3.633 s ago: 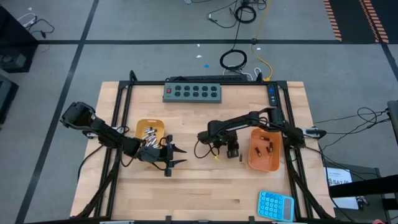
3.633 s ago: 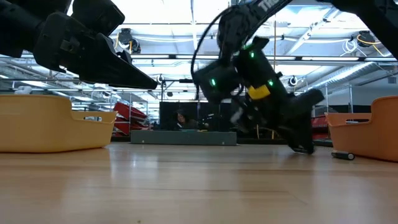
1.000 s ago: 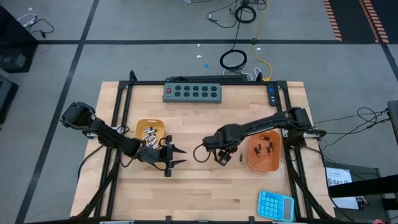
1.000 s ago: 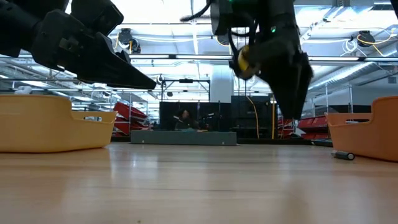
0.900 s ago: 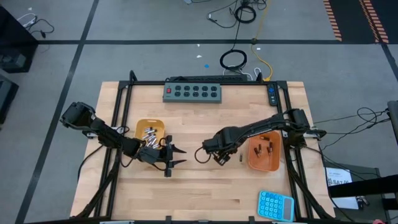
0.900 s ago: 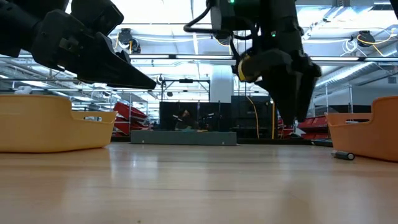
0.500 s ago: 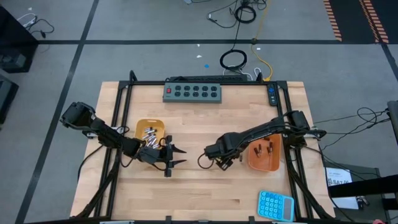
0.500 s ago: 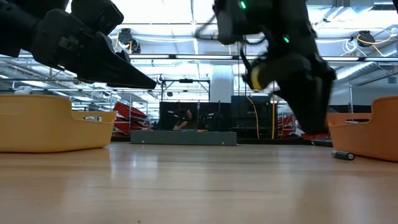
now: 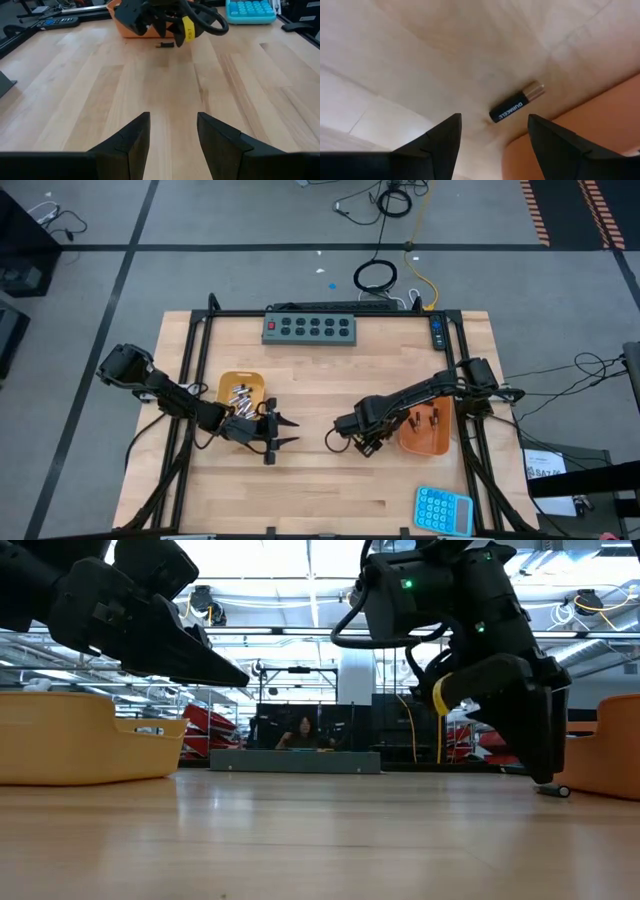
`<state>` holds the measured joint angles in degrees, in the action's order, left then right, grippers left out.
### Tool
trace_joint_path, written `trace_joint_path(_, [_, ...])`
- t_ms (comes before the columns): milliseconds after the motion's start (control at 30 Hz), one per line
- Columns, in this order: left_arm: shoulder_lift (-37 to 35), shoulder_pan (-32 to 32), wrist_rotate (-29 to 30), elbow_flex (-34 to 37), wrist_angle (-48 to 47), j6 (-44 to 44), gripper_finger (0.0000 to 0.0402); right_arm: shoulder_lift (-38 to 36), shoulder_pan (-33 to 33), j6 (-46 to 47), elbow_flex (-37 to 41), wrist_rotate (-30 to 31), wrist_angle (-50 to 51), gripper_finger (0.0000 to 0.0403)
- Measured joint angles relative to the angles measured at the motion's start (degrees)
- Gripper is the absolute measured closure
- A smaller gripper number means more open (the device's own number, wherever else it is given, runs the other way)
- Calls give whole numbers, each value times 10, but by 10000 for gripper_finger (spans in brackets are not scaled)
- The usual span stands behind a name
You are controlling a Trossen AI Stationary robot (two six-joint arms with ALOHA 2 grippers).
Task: Sort batteries
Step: Put the black battery into the orange bin
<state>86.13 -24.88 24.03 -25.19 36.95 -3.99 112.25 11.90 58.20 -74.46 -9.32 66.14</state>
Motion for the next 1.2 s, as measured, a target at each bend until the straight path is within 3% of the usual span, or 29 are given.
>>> trace_joint_path(333, [0,0,0,0,0,-1,228,0,-10,-5,3,0,-3,184])
trace_joint_path(667, [0,0,0,0,0,0,228,-5,-11,-4,65,-20,-67,190])
trace_joint_path(800, [0,0,0,0,2,2,228,-4,-10,-18,66,-17,-77,228])
trace_joint_path(1067, [0,0,1,0,4,2,228,-3,-10,-59,68,-15,-110,380])
trace_joint_path(1200, [0,0,1,0,4,2,228,-2,-11,-62,68,-12,-102,388])
